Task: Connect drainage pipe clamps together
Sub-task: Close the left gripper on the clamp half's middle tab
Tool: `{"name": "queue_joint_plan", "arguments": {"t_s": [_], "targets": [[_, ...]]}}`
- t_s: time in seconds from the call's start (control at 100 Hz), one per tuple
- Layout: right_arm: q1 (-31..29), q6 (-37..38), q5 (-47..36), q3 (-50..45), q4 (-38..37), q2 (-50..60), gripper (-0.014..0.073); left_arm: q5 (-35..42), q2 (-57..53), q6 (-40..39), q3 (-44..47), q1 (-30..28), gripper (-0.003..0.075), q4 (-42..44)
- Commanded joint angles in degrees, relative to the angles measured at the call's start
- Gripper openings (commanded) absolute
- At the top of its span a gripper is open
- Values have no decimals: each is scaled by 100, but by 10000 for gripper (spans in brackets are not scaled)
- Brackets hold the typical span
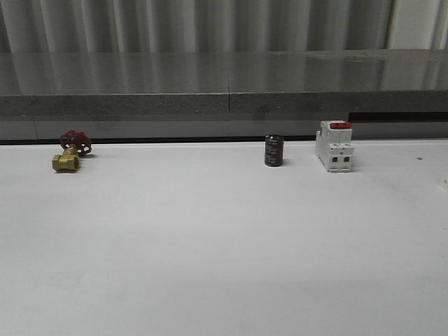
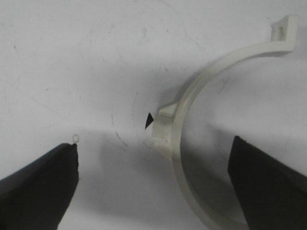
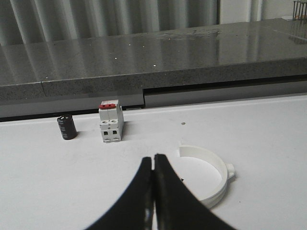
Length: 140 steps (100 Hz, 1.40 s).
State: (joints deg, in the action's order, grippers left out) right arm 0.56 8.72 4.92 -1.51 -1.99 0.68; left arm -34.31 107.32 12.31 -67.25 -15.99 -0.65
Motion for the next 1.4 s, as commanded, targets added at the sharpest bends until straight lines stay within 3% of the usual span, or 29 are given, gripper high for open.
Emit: {"name": "queue_joint_plan", "arguments": {"t_s": [0.0, 0.55, 0.67, 0.91, 1.05, 1.39], "targets": [[0, -45, -492, 91, -10, 96, -67, 361, -152, 23, -182, -11, 617, -25], [0, -45, -492, 91, -10, 96, -67, 351, 158, 123, -395, -11, 610, -38], [0, -45, -492, 91, -10, 96, -67, 272, 158, 123, -395, -11, 511, -38], [0, -45, -492, 91, -10, 96, -67, 183, 158, 123, -395, -11, 154, -84], [0, -45, -492, 91, -10, 96, -67, 129, 158, 123, -395, -11, -2, -84], [0, -45, -492, 91, -10, 96, -67, -25, -19, 123, -395, 73, -21, -343]]}}
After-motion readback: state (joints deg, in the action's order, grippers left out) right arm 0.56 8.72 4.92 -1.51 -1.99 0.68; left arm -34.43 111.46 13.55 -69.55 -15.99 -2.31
